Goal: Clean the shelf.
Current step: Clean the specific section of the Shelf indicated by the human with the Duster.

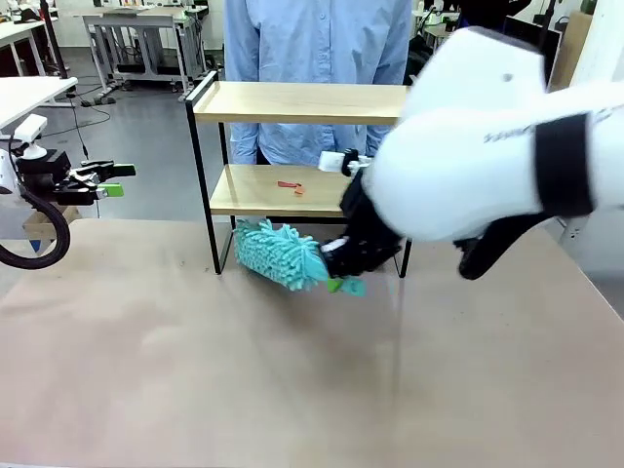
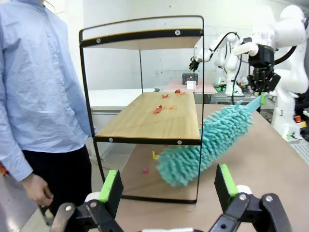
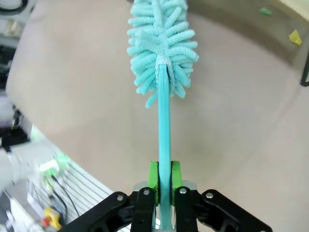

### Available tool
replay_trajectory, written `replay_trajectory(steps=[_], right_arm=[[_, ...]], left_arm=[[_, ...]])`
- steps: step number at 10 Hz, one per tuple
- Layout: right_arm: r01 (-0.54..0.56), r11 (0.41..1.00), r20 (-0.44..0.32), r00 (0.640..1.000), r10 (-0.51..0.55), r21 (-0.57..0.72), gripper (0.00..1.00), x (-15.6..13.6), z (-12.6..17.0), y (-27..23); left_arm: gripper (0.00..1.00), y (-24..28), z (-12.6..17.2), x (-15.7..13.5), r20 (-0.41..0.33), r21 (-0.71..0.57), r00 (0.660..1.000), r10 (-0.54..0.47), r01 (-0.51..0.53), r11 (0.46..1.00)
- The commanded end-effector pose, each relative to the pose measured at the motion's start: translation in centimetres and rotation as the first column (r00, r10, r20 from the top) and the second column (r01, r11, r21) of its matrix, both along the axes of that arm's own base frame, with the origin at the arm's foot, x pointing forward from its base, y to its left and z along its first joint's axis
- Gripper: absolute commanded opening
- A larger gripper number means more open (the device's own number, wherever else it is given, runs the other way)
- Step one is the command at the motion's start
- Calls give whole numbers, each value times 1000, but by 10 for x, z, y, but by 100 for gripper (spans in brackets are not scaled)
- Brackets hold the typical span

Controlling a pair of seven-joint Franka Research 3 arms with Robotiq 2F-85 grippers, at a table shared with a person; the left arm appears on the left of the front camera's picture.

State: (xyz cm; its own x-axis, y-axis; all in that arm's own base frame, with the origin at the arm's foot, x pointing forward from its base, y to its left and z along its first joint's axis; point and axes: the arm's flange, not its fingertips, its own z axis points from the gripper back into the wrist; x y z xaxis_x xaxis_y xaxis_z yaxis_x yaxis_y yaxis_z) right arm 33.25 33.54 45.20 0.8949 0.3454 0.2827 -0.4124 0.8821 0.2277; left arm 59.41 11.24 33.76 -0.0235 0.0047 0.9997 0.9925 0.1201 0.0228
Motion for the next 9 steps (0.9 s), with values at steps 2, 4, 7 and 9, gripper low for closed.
replay_trajectory(steps=[2, 4, 7, 9], right_arm=[[246, 969, 58, 968, -244, -17, 13, 28, -9, 67], [330, 944, 89, 940, -328, -4, 13, 41, -21, 98], [352, 935, 166, 920, -355, 50, 13, 47, -31, 134], [357, 932, 174, 916, -363, 63, 13, 48, -40, 150]], left_arm=[[100, 0, 4, -1, 0, -1, 1000, 1, -1, 1000], [100, 0, 4, -1, 0, -1, 1000, 1, -1, 1000], [100, 0, 4, -1, 0, -1, 1000, 1, -1, 1000], [100, 0, 4, -1, 0, -1, 1000, 1, -1, 1000]])
